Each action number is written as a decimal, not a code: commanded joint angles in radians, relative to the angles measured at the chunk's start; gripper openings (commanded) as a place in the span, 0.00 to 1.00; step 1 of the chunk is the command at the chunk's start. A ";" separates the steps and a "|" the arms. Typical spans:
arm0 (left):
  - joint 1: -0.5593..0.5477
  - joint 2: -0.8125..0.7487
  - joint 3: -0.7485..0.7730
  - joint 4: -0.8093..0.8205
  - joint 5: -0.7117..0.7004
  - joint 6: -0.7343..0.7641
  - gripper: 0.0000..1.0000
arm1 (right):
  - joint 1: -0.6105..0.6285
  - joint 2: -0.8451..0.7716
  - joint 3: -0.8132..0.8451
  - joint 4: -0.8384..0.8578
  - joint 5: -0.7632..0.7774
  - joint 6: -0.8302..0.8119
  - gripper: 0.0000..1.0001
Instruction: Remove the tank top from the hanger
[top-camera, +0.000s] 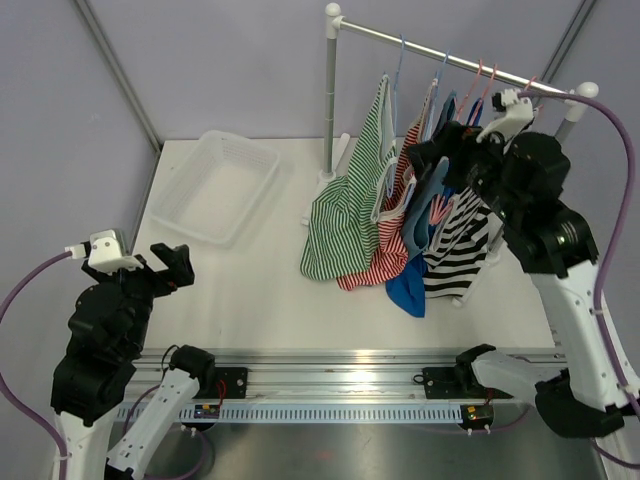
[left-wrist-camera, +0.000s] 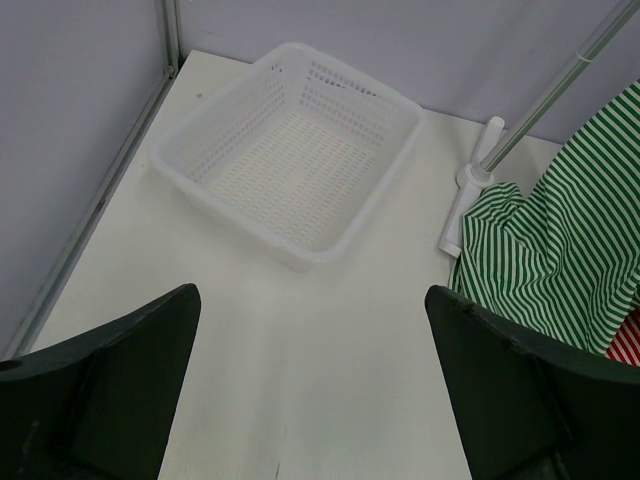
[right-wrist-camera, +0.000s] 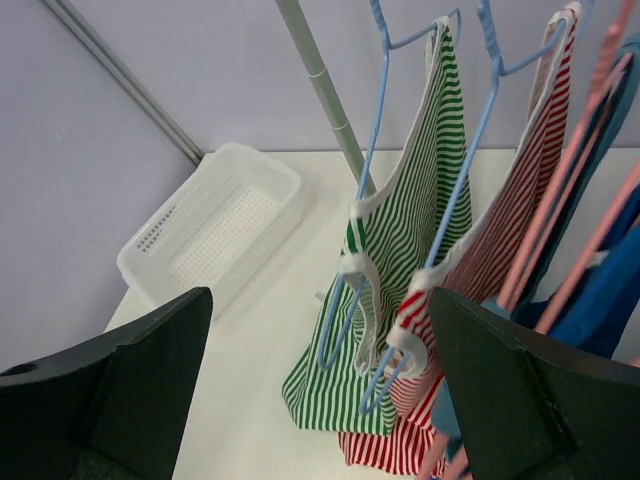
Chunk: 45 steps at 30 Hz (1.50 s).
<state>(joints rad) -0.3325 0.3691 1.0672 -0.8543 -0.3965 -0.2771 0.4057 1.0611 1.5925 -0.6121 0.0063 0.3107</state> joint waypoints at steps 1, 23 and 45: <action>-0.003 -0.007 -0.007 0.066 0.041 0.023 0.99 | 0.004 0.129 0.141 -0.044 0.001 -0.013 0.96; -0.003 0.016 -0.058 0.081 0.093 0.018 0.99 | 0.102 0.652 0.647 -0.199 0.336 -0.177 0.62; -0.003 0.014 -0.093 0.106 0.134 0.021 0.99 | 0.133 0.720 0.592 -0.109 0.477 -0.183 0.21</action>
<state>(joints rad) -0.3325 0.3706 0.9798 -0.8055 -0.2943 -0.2764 0.5285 1.7966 2.2082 -0.7849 0.4541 0.1307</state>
